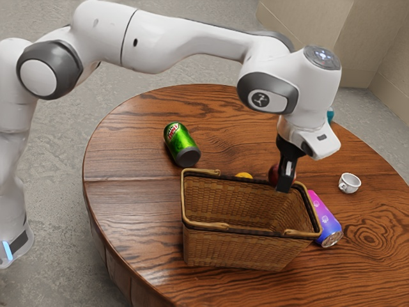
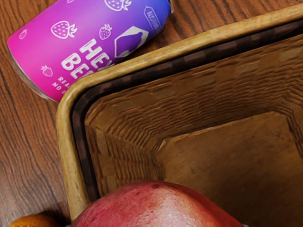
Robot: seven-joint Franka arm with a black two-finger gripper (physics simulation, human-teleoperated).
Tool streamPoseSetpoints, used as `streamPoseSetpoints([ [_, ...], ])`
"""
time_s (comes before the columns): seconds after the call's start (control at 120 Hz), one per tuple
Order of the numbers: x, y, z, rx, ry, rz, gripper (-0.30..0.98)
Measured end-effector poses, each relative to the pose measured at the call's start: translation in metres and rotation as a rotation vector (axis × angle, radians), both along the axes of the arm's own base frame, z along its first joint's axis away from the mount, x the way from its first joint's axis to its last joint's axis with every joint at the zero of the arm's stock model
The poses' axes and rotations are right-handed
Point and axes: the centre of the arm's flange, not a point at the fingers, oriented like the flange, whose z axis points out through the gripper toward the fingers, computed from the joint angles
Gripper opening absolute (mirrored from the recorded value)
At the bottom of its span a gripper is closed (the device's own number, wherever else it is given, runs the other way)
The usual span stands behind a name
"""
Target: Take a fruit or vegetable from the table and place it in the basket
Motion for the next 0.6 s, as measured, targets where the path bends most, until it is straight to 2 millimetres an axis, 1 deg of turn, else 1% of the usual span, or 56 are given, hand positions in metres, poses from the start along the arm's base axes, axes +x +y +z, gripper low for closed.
streamPoseSetpoints([
  [0.067, 0.001, -0.001, -0.003, -0.001, 0.002, 0.015, 0.37],
  [0.342, 0.006, -0.023, -0.013, -0.028, 0.009, 0.034, 0.36],
  [0.425, 0.008, -0.023, -0.014, -0.041, 0.011, 0.045, 0.36],
  [0.508, 0.011, -0.021, -0.016, -0.047, 0.015, 0.06, 0.5],
  [0.6, 0.012, -0.02, -0.017, -0.051, 0.017, 0.072, 0.59],
])
